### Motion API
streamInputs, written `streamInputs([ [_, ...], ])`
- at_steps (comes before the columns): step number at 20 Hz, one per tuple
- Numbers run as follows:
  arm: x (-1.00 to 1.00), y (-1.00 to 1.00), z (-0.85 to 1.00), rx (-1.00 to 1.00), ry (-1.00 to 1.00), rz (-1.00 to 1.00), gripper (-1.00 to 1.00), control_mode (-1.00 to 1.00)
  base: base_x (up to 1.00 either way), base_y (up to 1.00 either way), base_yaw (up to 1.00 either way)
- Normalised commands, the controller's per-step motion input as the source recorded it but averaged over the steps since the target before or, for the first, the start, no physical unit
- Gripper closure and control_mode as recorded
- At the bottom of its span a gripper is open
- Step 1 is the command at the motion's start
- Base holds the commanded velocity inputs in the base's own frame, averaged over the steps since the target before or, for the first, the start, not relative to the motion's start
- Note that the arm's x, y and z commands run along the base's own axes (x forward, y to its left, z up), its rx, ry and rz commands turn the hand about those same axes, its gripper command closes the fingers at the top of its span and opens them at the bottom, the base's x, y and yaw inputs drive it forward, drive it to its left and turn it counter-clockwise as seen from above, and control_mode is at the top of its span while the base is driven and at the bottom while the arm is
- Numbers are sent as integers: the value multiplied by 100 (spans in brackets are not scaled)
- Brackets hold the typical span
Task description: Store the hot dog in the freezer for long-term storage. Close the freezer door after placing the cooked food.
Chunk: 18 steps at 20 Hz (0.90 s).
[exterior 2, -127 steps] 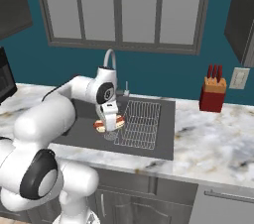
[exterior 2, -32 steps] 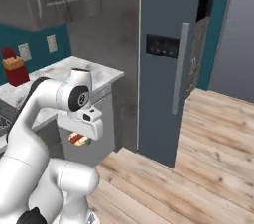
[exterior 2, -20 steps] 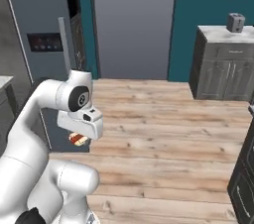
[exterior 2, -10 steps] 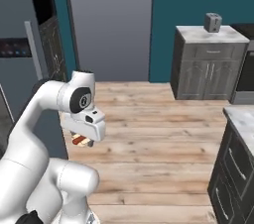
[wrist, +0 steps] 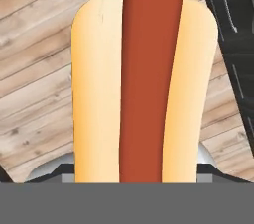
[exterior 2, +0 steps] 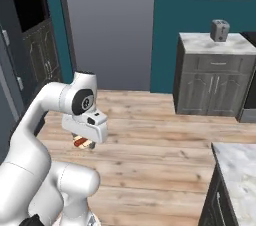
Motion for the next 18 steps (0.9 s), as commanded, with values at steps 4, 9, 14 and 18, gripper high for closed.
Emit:
streamInputs([
  [4,0,0,0,0,0,0,100,100,100,-1,8],
  [9,0,0,0,0,0,0,100,100,100,0,5],
  [14,0,0,0,0,0,0,100,100,100,-12,10],
  [18,0,0,0,0,0,0,100,100,100,-18,14],
])
